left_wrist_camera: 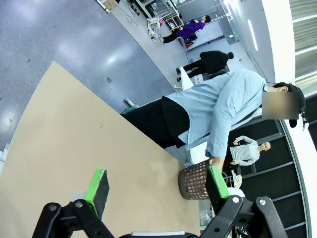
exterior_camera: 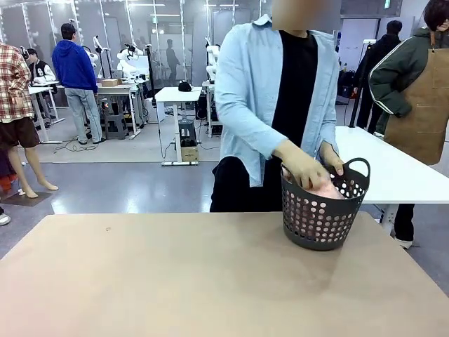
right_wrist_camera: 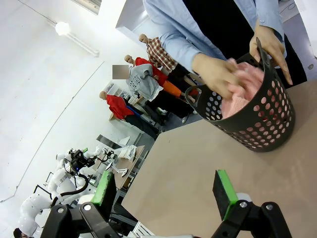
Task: Fold the towel.
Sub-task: Grab the top end of the 100 cm Hotel Towel extended by the human.
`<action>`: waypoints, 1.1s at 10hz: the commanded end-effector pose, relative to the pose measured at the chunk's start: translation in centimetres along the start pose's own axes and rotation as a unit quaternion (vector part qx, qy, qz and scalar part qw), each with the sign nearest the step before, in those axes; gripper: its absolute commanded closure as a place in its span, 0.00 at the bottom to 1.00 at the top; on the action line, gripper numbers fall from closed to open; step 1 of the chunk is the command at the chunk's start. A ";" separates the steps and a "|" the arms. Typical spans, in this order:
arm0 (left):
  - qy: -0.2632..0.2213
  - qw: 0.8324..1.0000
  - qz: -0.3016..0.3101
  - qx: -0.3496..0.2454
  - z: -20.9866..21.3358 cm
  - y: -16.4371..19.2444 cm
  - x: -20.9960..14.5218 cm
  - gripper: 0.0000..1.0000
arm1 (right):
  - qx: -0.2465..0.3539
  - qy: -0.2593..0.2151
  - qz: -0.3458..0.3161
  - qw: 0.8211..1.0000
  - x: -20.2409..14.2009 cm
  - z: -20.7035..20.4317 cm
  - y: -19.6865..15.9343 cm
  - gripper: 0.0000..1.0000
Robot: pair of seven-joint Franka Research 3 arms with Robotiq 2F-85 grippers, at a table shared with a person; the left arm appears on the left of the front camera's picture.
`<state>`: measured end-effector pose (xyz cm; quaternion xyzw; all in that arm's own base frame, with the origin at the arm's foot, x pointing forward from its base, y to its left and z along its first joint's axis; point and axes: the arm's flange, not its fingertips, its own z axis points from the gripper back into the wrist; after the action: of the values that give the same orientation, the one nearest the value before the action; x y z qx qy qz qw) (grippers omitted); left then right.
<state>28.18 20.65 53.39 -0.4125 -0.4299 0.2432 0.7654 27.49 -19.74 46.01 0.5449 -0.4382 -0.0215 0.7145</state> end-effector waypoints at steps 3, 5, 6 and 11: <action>-0.001 1.000 -0.004 -0.010 -0.3 0.1 0.2 0.00 | 0.003 -0.006 0.005 1.000 0.4 0.0 0.0 0.00; -0.001 1.000 -0.004 -0.010 -0.3 0.1 0.2 0.00 | 0.003 -0.006 0.005 1.000 0.4 0.0 0.0 0.00; -0.001 1.000 -0.004 -0.010 -0.3 0.1 0.2 0.00 | 0.003 -0.006 0.005 1.000 0.4 0.0 0.0 0.00; -0.001 1.000 -0.004 -0.010 -0.3 0.1 0.2 0.00 | 0.003 -0.006 0.005 1.000 0.4 0.0 0.0 0.00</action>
<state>28.18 20.65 53.39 -0.4125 -0.4299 0.2432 0.7654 27.47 -19.76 46.01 0.5447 -0.4385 -0.0218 0.7146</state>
